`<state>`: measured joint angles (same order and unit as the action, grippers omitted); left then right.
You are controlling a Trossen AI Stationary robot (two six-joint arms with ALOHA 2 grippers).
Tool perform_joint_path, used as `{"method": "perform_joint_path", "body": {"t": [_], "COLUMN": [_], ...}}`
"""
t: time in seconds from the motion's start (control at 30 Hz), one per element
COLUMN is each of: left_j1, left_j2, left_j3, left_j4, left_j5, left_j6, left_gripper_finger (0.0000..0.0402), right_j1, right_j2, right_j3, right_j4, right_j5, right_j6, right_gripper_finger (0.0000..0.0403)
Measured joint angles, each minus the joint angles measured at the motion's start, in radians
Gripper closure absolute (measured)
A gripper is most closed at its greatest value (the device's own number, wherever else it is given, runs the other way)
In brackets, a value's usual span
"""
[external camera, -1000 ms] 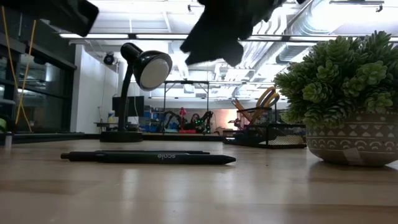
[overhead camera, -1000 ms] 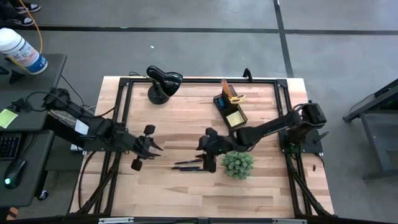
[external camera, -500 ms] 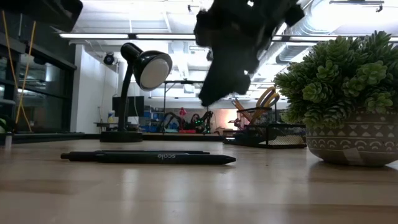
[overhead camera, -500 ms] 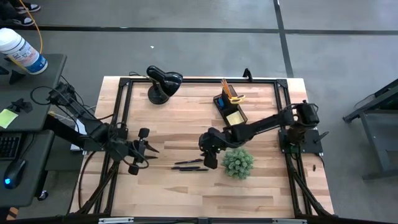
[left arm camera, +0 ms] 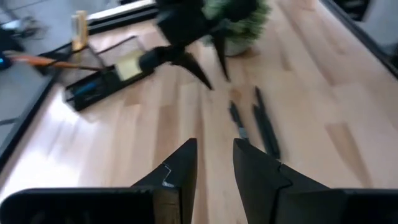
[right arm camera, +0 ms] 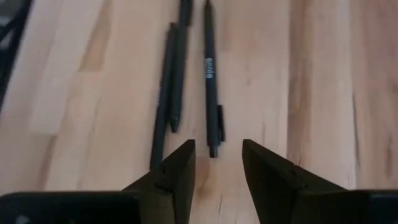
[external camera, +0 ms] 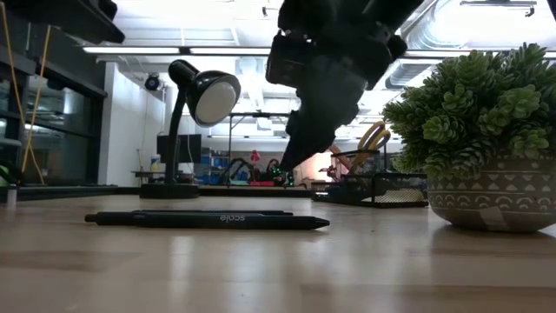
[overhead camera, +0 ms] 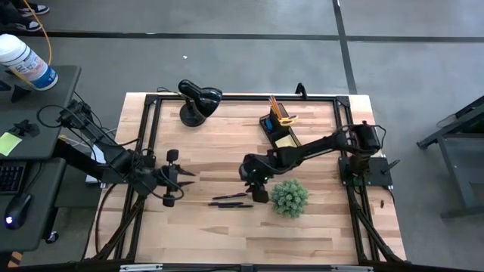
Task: Pick and place office supplies into organizer
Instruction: Put the top black pen into the desk organizer
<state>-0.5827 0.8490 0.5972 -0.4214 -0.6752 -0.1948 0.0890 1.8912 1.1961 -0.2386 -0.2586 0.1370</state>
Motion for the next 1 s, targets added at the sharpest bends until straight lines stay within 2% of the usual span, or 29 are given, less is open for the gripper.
{"method": "perform_joint_path", "body": {"t": [0.23, 0.37, 0.73, 1.0], "left_j1": [0.000, 0.001, 0.001, 0.001], "left_j2": [0.012, 0.045, 0.156, 0.164], "left_j3": [-0.001, -0.001, 0.000, 0.000], "left_j4": [-0.006, -0.004, -0.013, -0.076], "left_j5": [-0.122, -0.158, -0.138, -0.144], "left_j6": [-0.089, -0.133, -0.154, -0.153], "left_gripper_finger": [0.0309, 0.0309, 0.0309, 0.0309], "right_j1": [-0.012, -0.009, -0.004, 0.016], "right_j2": [0.024, 0.041, 0.042, 0.044], "right_j3": [-0.001, 0.000, 0.000, 0.000], "right_j4": [-0.027, -0.032, -0.030, -0.019], "right_j5": [-0.038, -0.051, -0.045, 0.021], "right_j6": [-0.181, -0.205, -0.190, -0.164], "right_gripper_finger": [0.0274, 0.0273, 0.0274, 0.0274]}}
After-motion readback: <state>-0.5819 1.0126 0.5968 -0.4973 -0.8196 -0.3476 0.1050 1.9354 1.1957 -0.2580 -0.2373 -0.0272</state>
